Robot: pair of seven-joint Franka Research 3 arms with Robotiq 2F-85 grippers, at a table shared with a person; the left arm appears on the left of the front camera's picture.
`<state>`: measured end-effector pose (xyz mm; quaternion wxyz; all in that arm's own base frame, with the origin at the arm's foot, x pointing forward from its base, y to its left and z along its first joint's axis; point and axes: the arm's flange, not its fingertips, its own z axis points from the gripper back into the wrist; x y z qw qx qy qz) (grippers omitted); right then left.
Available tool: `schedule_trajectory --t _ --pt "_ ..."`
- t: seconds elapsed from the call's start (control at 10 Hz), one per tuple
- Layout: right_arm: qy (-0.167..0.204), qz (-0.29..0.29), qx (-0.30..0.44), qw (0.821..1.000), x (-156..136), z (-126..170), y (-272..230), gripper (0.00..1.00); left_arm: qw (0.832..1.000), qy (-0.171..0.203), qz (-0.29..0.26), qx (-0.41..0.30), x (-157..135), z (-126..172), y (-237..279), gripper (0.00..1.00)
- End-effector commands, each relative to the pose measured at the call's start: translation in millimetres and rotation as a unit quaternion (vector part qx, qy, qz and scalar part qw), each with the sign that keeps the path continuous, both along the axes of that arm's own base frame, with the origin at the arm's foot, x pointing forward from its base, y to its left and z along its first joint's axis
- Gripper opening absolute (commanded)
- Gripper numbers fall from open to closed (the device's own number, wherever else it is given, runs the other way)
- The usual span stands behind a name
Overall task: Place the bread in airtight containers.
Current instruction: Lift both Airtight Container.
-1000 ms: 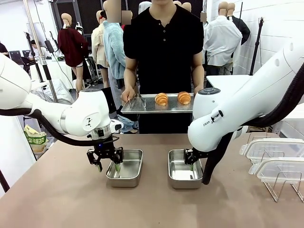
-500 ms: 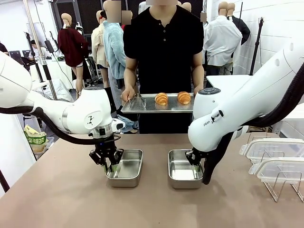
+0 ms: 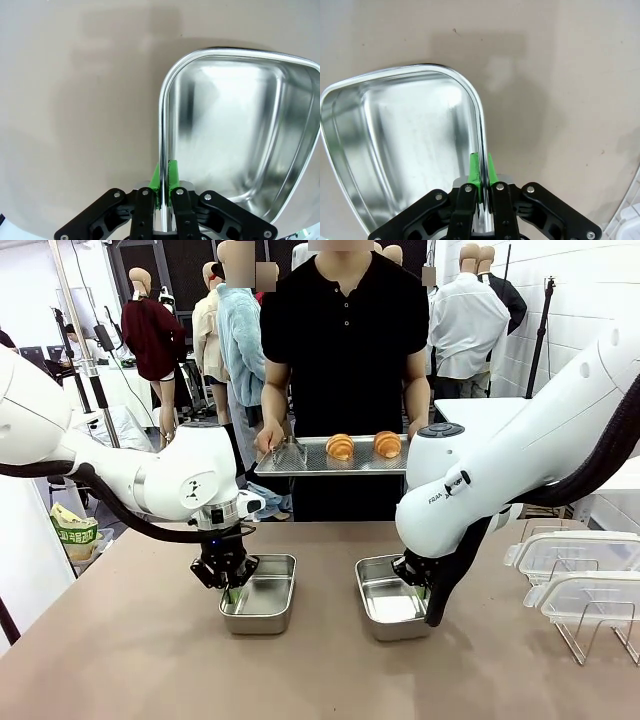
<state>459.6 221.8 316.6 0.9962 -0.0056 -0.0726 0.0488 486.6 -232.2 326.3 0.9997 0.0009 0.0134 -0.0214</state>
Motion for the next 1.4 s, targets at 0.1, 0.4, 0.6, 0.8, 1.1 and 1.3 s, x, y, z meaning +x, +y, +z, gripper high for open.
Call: schedule_trajectory --t 0.1,0.4,0.6,0.8,1.1,1.3 --pt "0.004 -0.005 -0.009 1.000 -1 -2 2 0.00 1.000 0.004 0.016 0.016 0 3 -2 0.00" --pt "-0.001 -0.029 0.014 0.999 -12 18 -4 0.00 0.999 0.018 0.038 0.017 -14 23 -4 0.00" --pt "-0.021 -0.030 0.035 0.999 -26 57 -16 0.00 0.999 0.013 0.042 0.014 -23 45 -7 0.00" --pt "-0.040 -0.026 0.057 0.997 -41 103 -29 0.00 0.999 -0.015 0.040 0.009 -32 80 -15 0.00" --pt "-0.044 -0.029 0.078 0.996 -52 145 -46 0.00 0.998 -0.061 0.031 0.001 -37 130 -29 0.00" --pt "-0.040 -0.041 0.078 0.995 -61 158 -56 0.00 0.996 -0.079 0.037 0.008 -45 155 -31 0.00"
